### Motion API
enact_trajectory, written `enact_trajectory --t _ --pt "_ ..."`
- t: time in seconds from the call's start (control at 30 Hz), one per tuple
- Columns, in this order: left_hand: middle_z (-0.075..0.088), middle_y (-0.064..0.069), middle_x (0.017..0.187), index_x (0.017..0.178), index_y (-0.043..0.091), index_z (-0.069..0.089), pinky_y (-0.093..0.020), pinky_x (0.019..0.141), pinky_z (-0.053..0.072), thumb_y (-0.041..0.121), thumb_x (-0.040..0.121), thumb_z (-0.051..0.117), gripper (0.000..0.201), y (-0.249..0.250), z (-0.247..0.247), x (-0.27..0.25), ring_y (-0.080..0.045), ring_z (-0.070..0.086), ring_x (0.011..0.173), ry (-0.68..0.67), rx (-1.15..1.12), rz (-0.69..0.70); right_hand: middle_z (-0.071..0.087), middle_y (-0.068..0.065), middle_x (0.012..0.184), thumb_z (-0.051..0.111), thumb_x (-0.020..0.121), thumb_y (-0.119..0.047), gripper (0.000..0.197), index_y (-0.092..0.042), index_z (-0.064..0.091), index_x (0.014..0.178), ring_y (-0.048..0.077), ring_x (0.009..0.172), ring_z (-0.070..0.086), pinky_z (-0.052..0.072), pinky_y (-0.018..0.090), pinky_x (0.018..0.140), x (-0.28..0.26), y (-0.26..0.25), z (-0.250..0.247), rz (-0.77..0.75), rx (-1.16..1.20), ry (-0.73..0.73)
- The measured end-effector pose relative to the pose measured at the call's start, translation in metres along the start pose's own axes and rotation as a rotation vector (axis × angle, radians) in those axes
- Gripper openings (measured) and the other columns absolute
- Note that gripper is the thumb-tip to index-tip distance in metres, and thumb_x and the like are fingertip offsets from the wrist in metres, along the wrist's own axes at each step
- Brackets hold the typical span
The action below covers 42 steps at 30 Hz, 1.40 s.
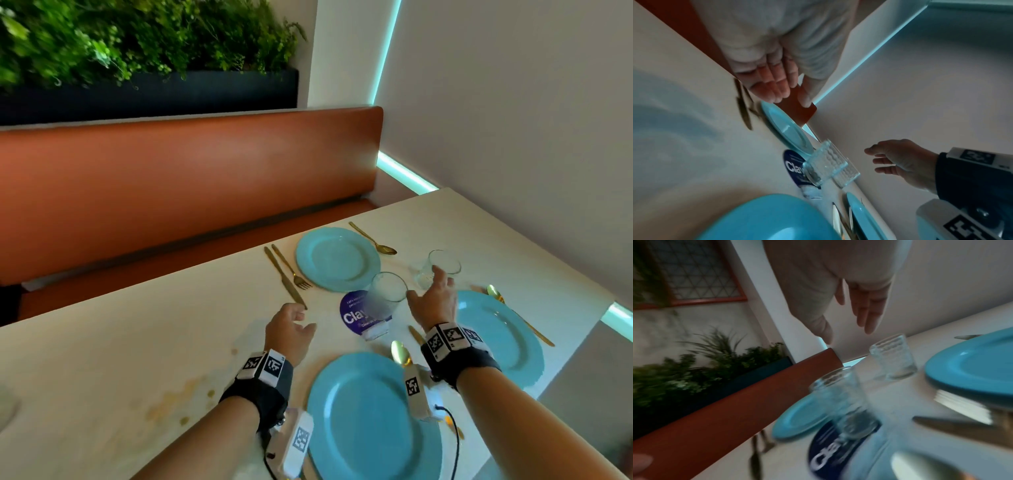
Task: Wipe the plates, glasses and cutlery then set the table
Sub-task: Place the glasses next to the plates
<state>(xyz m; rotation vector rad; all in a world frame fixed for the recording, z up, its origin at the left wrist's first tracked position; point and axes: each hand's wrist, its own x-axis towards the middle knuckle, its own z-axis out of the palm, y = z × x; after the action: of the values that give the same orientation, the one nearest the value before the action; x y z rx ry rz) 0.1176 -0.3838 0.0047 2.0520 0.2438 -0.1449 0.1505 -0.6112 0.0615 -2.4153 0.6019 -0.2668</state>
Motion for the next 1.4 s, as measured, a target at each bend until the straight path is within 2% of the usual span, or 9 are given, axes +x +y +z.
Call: enact_trajectory --t 0.27,0.37,0.5,0.63,0.8,0.93,1.13,1.27,1.4 --pt "0.063 -0.002 0.105 0.113 0.01 0.057 -0.018 0.073 0.037 0.016 0.087 0.063 0.028 -0.109 -0.157 -0.1 -0.014 0.056 0.077 0.24 0.027 -0.089 0.053 0.016 0.126 0.062 0.084 -0.012 0.043 -0.007 0.053 0.126 0.031 0.114 0.052 0.038 0.035 0.1 -0.152 -0.103 0.072 -0.235 -0.033 -0.199" --pt "0.063 -0.008 0.11 0.114 0.007 0.055 -0.023 0.077 0.041 0.02 0.086 0.064 0.033 -0.148 -0.209 -0.124 -0.022 0.06 0.092 0.382 0.015 -0.22 0.061 0.013 0.121 0.063 0.083 -0.01 0.036 -0.007 0.06 0.119 0.028 0.108 0.058 0.04 0.026 0.095 -0.198 -0.138 0.1 -0.315 -0.006 -0.287" --pt "0.046 -0.018 0.134 0.13 0.001 0.041 -0.039 0.099 0.041 0.026 0.08 0.072 0.063 -0.186 -0.261 -0.131 -0.033 0.048 0.123 0.514 -0.017 -0.496 0.069 0.008 0.106 0.064 0.084 -0.014 0.032 -0.01 0.061 0.115 0.02 0.093 0.064 0.04 0.016 0.079 -0.236 -0.168 0.126 -0.424 0.008 -0.372" --pt "0.039 -0.021 0.142 0.139 -0.001 0.033 -0.046 0.103 0.039 0.028 0.067 0.084 0.093 -0.212 -0.296 -0.119 -0.037 0.039 0.132 0.618 -0.1 -0.616 0.07 0.001 0.098 0.066 0.083 -0.023 0.032 -0.017 0.061 0.114 0.011 0.077 0.058 0.04 0.015 0.073 -0.249 -0.178 0.144 -0.457 -0.029 -0.424" --pt "0.039 -0.016 0.146 0.144 0.008 0.028 -0.046 0.11 0.033 0.032 0.06 0.087 0.105 -0.241 -0.307 -0.088 -0.037 0.03 0.138 0.564 -0.094 -0.605 0.068 -0.004 0.086 0.068 0.082 -0.023 0.029 -0.018 0.062 0.11 0.009 0.059 0.056 0.04 0.002 0.051 -0.249 -0.165 0.156 -0.444 -0.064 -0.432" --pt "0.045 -0.013 0.141 0.14 0.012 0.035 -0.043 0.114 0.023 0.033 0.061 0.087 0.098 -0.253 -0.306 -0.069 -0.038 0.031 0.137 0.539 -0.076 -0.556 0.066 -0.004 0.083 0.068 0.082 -0.022 0.029 -0.017 0.063 0.11 0.006 0.058 0.053 0.036 0.002 0.05 -0.242 -0.153 0.161 -0.415 -0.103 -0.42" --pt "0.063 -0.013 0.118 0.118 0.012 0.055 -0.039 0.1 0.034 0.042 0.062 0.082 0.069 -0.254 -0.308 -0.066 -0.035 0.047 0.117 0.528 0.063 -0.507 0.066 -0.004 0.084 0.067 0.083 -0.026 0.032 -0.018 0.062 0.113 0.005 0.061 0.053 0.031 0.001 0.054 -0.239 -0.15 0.165 -0.373 -0.098 -0.421" --pt "0.056 -0.012 0.122 0.124 0.014 0.053 -0.041 0.097 0.043 0.038 0.063 0.078 0.07 -0.225 -0.294 -0.073 -0.034 0.038 0.12 0.501 0.027 -0.403 0.063 -0.007 0.084 0.069 0.081 -0.034 0.04 -0.019 0.059 0.116 0.002 0.061 0.055 0.038 0.003 0.045 -0.245 -0.163 0.16 -0.358 -0.052 -0.48" --pt "0.058 -0.01 0.117 0.119 0.013 0.056 -0.036 0.094 0.045 0.048 0.058 0.079 0.074 -0.175 -0.262 -0.077 -0.029 0.041 0.121 0.294 -0.007 -0.202 0.065 -0.004 0.107 0.071 0.075 -0.045 0.059 -0.026 0.049 0.126 0.01 0.086 0.06 0.04 0.01 0.061 -0.25 -0.177 0.148 -0.324 0.052 -0.609"
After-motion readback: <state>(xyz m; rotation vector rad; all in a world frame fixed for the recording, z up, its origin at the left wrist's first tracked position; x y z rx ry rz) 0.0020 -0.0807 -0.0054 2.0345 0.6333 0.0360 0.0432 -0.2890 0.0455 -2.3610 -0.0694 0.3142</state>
